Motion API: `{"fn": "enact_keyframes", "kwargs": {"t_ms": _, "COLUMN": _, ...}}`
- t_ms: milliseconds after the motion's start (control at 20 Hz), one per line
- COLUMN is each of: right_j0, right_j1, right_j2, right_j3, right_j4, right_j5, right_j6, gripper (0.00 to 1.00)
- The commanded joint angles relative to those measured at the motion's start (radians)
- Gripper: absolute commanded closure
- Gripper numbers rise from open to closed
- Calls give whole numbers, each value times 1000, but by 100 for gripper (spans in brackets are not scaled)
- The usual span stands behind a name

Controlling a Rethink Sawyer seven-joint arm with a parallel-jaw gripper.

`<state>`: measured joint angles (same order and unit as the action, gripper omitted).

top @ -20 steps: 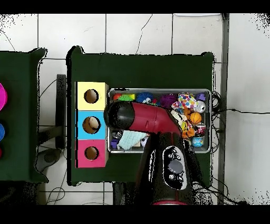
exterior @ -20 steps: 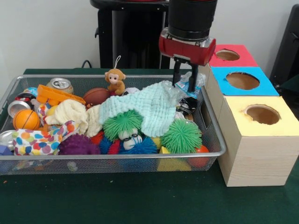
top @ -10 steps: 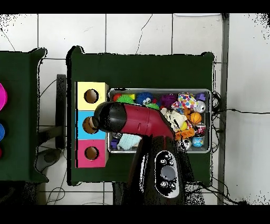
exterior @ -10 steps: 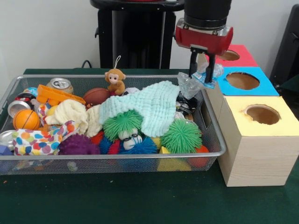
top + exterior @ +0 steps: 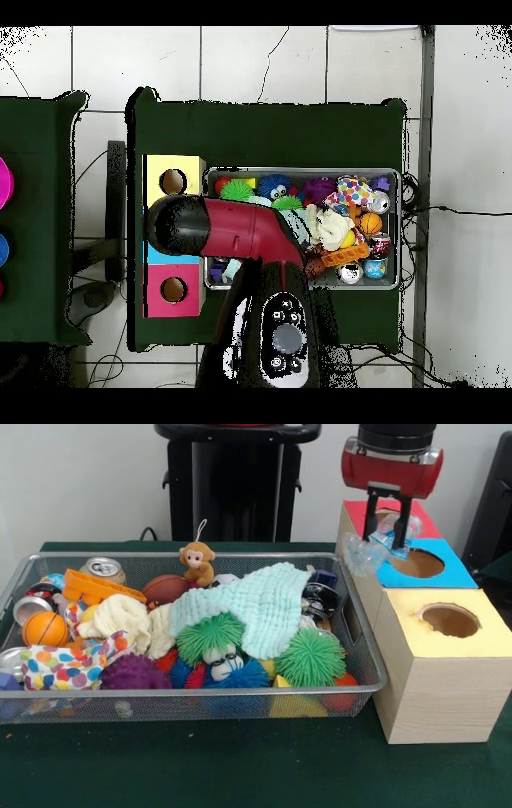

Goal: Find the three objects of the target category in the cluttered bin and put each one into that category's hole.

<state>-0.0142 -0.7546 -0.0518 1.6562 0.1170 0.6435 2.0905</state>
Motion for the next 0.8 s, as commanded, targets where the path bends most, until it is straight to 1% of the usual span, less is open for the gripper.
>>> {"fn": "enact_keyframes", "kwargs": {"t_ms": 50, "right_j0": 59, "right_j1": -27, "right_j2": -16, "right_j3": 135, "right_j4": 57, "right_j5": 29, "right_j6": 251, "gripper": 100}}
{"fn": "enact_keyframes", "kwargs": {"t_ms": 200, "right_j0": 89, "right_j1": -41, "right_j2": -21, "right_j3": 196, "right_j4": 81, "right_j5": -39, "right_j6": 272, "gripper": 100}}
{"fn": "enact_keyframes", "kwargs": {"t_ms": 300, "right_j0": 107, "right_j1": -35, "right_j2": -29, "right_j3": 215, "right_j4": 91, "right_j5": -75, "right_j6": 286, "gripper": 100}}
{"fn": "enact_keyframes", "kwargs": {"t_ms": 450, "right_j0": 119, "right_j1": -26, "right_j2": -30, "right_j3": 243, "right_j4": 102, "right_j5": -117, "right_j6": 273, "gripper": 100}}
{"fn": "enact_keyframes", "kwargs": {"t_ms": 500, "right_j0": 133, "right_j1": -17, "right_j2": -40, "right_j3": 249, "right_j4": 92, "right_j5": -141, "right_j6": 272, "gripper": 100}}
{"fn": "enact_keyframes", "kwargs": {"t_ms": 550, "right_j0": 136, "right_j1": -14, "right_j2": -38, "right_j3": 261, "right_j4": 101, "right_j5": -161, "right_j6": 274, "gripper": 100}}
{"fn": "enact_keyframes", "kwargs": {"t_ms": 600, "right_j0": 127, "right_j1": -10, "right_j2": -17, "right_j3": 286, "right_j4": 122, "right_j5": -199, "right_j6": 274, "gripper": 100}}
{"fn": "enact_keyframes", "kwargs": {"t_ms": 700, "right_j0": 135, "right_j1": 3, "right_j2": -22, "right_j3": 298, "right_j4": 124, "right_j5": -237, "right_j6": 276, "gripper": 100}}
{"fn": "enact_keyframes", "kwargs": {"t_ms": 800, "right_j0": 125, "right_j1": 20, "right_j2": -13, "right_j3": 303, "right_j4": 131, "right_j5": -266, "right_j6": 259, "gripper": 100}}
